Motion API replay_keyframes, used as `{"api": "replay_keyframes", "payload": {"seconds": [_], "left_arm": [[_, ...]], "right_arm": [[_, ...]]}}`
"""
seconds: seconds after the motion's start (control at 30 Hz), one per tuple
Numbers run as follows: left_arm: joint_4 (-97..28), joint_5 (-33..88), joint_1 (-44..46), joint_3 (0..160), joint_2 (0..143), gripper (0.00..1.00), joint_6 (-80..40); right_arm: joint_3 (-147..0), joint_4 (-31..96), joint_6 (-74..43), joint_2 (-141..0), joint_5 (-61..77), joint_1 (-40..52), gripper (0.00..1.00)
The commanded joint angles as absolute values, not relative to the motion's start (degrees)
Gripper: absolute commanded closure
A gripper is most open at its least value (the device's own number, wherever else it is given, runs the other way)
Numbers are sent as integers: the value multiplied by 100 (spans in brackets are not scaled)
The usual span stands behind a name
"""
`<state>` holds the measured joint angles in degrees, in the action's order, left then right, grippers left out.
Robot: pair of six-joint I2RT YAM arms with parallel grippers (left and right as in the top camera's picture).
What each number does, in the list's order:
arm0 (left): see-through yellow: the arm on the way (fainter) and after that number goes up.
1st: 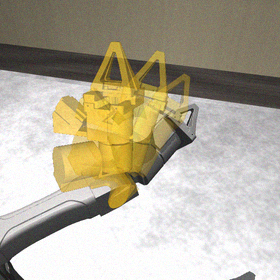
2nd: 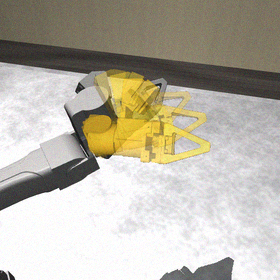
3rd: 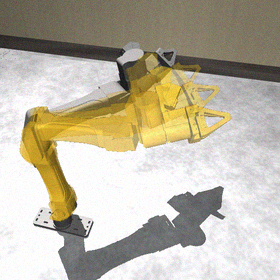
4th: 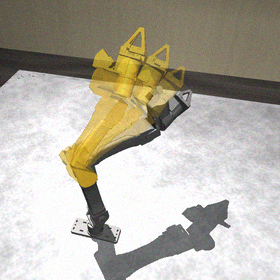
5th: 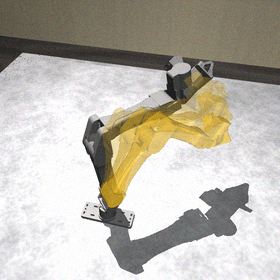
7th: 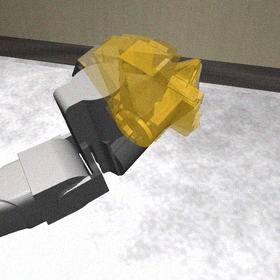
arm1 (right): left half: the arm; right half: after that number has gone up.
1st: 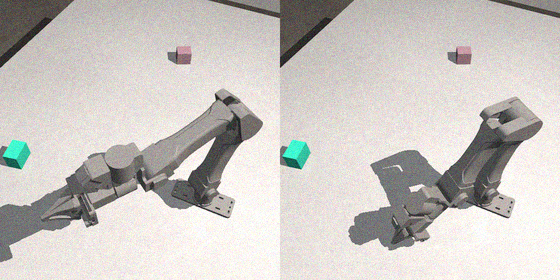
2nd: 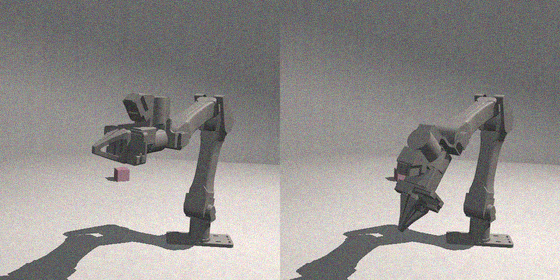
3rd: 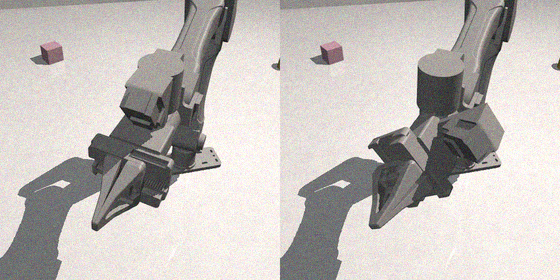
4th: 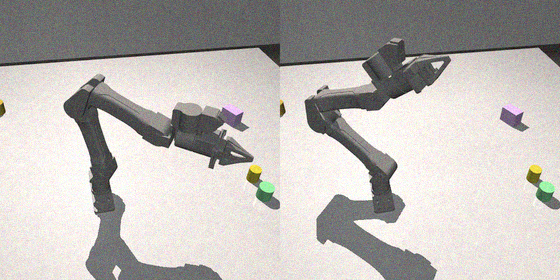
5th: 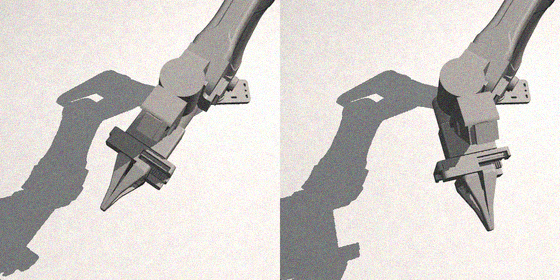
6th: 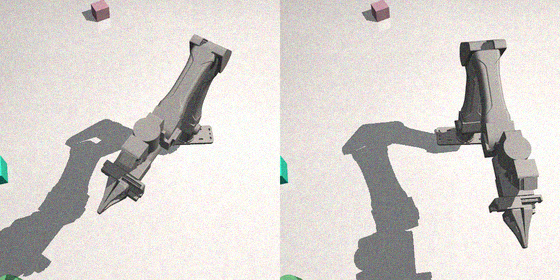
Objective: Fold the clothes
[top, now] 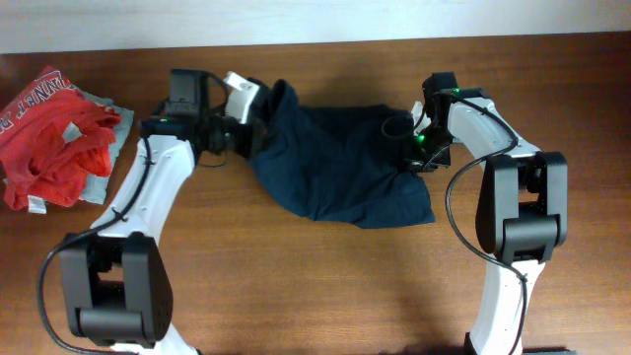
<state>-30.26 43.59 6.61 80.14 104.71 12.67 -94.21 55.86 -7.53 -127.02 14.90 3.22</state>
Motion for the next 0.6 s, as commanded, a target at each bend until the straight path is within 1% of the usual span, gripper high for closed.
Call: {"api": "replay_keyframes", "payload": {"seconds": [0.0, 0.13, 0.3, 0.33, 0.4, 0.43, 0.47, 0.5, 0.57], "left_arm": [[-2689, 4475, 980, 8053, 10022, 99, 1337], [-2316, 4471, 1448, 8053, 9922, 100, 1337], [-1925, 4165, 2106, 8053, 9929, 99, 1339], [-1905, 4051, 2209, 8053, 9929, 100, 1339], [-1896, 3837, 2392, 8053, 9929, 99, 1339], [-1898, 3785, 2467, 8053, 9929, 100, 1339], [-1900, 3747, 2604, 8053, 9929, 100, 1339], [-1909, 3634, 2707, 8053, 9929, 99, 1339], [-1962, 3367, 2788, 8053, 9929, 100, 1339]], "right_arm": [[-9314, 5518, -799, -13155, 1481, 412, 81], [-9314, 5476, -799, -13200, 1483, 412, 81], [-9314, 5452, -799, -13200, 1483, 412, 80], [-9314, 5452, -799, -13200, 1483, 412, 73], [-9314, 5452, -799, -13200, 1485, 412, 49], [-9314, 5452, -799, -13200, 1485, 412, 42], [-9314, 5450, -799, -13200, 1485, 412, 36], [-9314, 5437, -799, -13200, 1503, 410, 32], [-9327, 5411, -882, -13194, 1525, 392, 30]]}}
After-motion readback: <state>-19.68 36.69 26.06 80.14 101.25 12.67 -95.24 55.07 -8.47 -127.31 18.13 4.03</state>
